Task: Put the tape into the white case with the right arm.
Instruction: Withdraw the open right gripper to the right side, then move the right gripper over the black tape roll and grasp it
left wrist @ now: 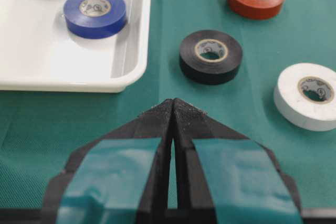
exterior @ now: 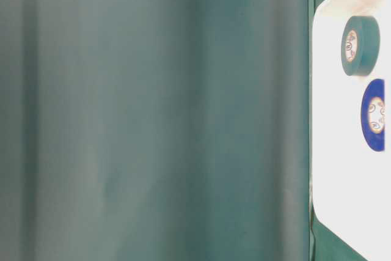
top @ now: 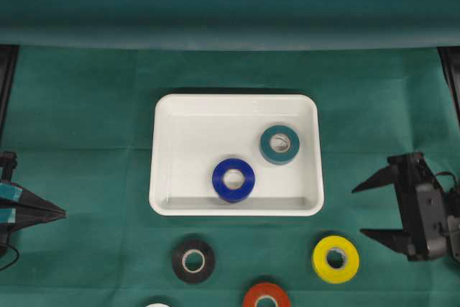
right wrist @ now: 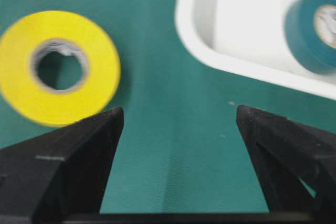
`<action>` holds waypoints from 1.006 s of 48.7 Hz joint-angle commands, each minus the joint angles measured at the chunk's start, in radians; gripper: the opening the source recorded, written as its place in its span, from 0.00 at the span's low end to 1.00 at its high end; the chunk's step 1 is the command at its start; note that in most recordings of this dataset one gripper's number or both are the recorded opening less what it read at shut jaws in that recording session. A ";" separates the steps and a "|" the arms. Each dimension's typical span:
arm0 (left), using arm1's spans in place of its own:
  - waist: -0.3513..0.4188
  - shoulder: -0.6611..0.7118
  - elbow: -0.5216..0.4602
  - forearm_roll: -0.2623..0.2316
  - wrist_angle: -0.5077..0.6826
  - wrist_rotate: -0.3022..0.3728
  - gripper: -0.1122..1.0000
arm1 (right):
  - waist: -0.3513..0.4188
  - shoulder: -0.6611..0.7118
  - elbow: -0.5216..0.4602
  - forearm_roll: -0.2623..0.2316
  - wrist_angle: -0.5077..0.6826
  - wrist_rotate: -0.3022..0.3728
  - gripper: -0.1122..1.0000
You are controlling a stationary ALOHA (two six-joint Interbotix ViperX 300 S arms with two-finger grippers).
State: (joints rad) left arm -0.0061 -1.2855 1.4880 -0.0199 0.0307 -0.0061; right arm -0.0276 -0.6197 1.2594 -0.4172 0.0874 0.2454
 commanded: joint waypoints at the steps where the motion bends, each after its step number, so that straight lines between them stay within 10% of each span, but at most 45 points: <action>1: 0.000 0.008 -0.011 -0.003 -0.011 0.000 0.10 | 0.038 -0.002 -0.005 0.003 -0.009 0.003 0.65; 49: 0.000 0.008 -0.009 -0.003 -0.011 0.000 0.10 | 0.091 0.172 -0.152 0.003 -0.034 0.003 0.64</action>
State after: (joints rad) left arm -0.0046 -1.2855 1.4880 -0.0215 0.0291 -0.0061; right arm 0.0614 -0.4955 1.1658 -0.4157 0.0629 0.2470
